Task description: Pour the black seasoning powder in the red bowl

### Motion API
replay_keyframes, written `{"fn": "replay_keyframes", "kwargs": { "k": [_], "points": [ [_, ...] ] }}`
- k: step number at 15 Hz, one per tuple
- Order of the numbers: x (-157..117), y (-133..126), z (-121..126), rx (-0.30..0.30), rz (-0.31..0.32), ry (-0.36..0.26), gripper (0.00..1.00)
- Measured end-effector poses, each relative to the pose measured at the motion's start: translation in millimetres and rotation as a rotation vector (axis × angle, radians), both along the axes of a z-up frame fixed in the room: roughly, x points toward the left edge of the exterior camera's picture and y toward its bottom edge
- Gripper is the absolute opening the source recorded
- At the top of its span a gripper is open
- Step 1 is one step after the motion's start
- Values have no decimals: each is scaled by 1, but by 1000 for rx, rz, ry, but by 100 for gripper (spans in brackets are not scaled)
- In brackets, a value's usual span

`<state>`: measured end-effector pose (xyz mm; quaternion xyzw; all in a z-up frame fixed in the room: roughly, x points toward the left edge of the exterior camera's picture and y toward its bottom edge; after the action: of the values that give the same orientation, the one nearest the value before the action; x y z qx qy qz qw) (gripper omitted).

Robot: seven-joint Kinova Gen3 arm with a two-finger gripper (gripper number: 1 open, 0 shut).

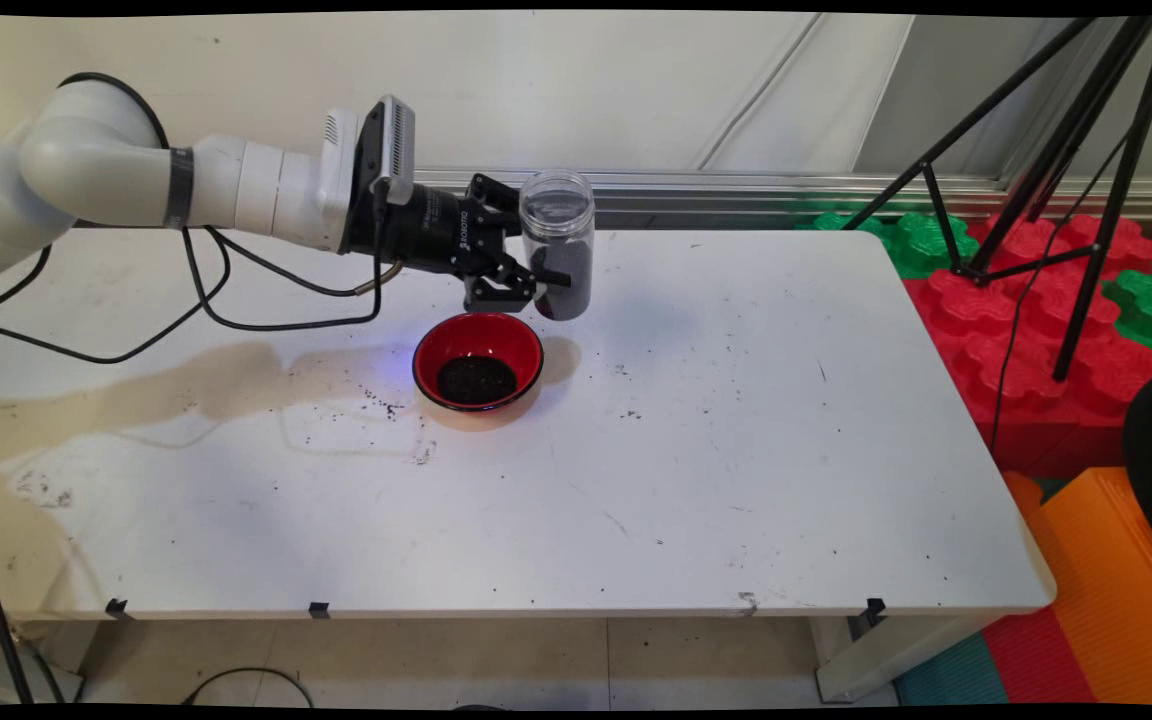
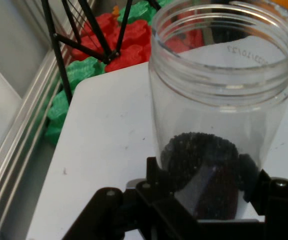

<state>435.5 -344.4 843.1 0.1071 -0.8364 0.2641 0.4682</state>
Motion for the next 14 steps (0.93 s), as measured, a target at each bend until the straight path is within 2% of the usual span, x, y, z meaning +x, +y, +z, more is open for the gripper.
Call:
{"fn": "replay_keyframes", "kwargs": {
  "k": [7,14],
  "points": [
    [5,-5,-3,-44,10,-75,0],
    [32,-4,-10,-94,6,-198,0]
  ]
}}
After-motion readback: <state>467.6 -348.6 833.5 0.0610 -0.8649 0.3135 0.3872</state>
